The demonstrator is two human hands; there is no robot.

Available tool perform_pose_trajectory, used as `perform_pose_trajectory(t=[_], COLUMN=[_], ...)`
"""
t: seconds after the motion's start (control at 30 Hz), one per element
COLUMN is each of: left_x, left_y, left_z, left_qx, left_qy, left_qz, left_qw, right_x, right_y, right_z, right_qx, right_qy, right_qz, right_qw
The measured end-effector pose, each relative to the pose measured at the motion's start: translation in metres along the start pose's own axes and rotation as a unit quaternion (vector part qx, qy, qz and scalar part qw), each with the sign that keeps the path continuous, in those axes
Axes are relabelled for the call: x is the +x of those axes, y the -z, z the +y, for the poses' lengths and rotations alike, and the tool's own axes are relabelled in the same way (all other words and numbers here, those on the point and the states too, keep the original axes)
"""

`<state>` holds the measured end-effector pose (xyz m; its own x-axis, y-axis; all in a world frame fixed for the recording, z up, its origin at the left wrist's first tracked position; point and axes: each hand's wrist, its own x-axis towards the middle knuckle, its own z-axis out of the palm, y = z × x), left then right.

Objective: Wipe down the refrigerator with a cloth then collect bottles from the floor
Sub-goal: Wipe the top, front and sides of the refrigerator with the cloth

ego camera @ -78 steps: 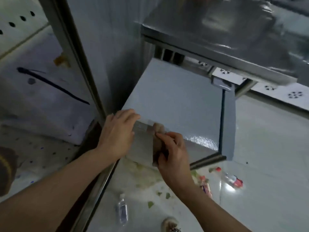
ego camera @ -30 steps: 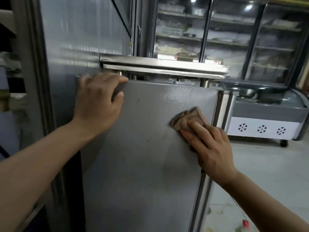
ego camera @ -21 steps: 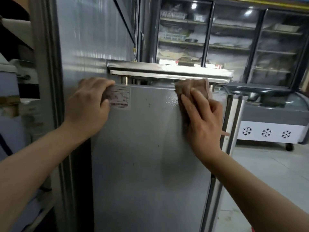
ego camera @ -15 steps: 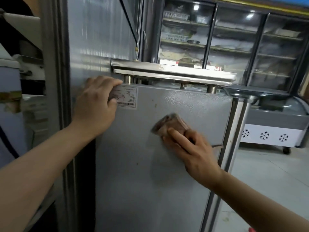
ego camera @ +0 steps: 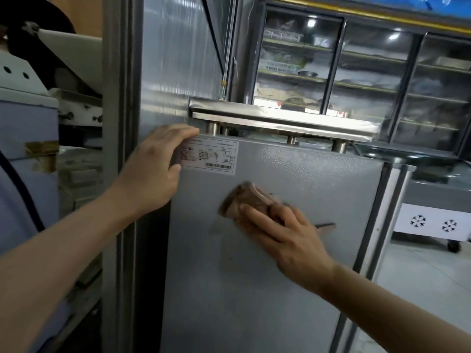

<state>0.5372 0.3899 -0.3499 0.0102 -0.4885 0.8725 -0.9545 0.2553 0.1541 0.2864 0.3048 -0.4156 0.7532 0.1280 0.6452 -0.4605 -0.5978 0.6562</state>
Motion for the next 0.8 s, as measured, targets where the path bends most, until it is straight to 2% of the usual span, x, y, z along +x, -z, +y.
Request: perform_pose_trajectory(t=[0.1,0.23,0.3,0.4,0.47,0.53,0.7,0.8], left_x=[-0.003,-0.005,-0.007,-0.013,-0.020,-0.026,-0.037,-0.043], left_y=[0.000,-0.003,-0.001,0.006,0.010,0.010,0.010,0.013], left_z=[-0.002,-0.005,-0.007,-0.012,-0.015,-0.016,-0.026,-0.032], left_qx=[-0.020,-0.022,-0.029,-0.078,-0.127,-0.158,-0.158,-0.139], left_qy=[-0.010,-0.016,-0.010,0.029,0.054,0.064,0.084,0.091], left_qz=[-0.018,-0.017,-0.017,-0.029,-0.054,-0.070,-0.067,-0.045], left_qw=[1.000,0.999,0.999,0.996,0.989,0.983,0.982,0.985], right_x=[0.026,0.071,0.063,0.037,0.042,0.067,0.119,0.097], right_y=[0.004,-0.004,-0.014,-0.018,-0.012,-0.006,-0.009,-0.021], right_z=[0.012,0.011,-0.008,-0.028,-0.025,-0.016,-0.006,-0.026], right_qx=[-0.011,-0.016,-0.004,0.005,-0.003,-0.012,-0.032,-0.022], right_qy=[-0.005,-0.145,-0.119,-0.007,0.029,0.019,-0.075,-0.021], right_qz=[0.015,0.093,0.081,0.021,-0.002,0.014,0.078,0.053], right_qw=[1.000,0.985,0.990,1.000,1.000,1.000,0.994,0.998])
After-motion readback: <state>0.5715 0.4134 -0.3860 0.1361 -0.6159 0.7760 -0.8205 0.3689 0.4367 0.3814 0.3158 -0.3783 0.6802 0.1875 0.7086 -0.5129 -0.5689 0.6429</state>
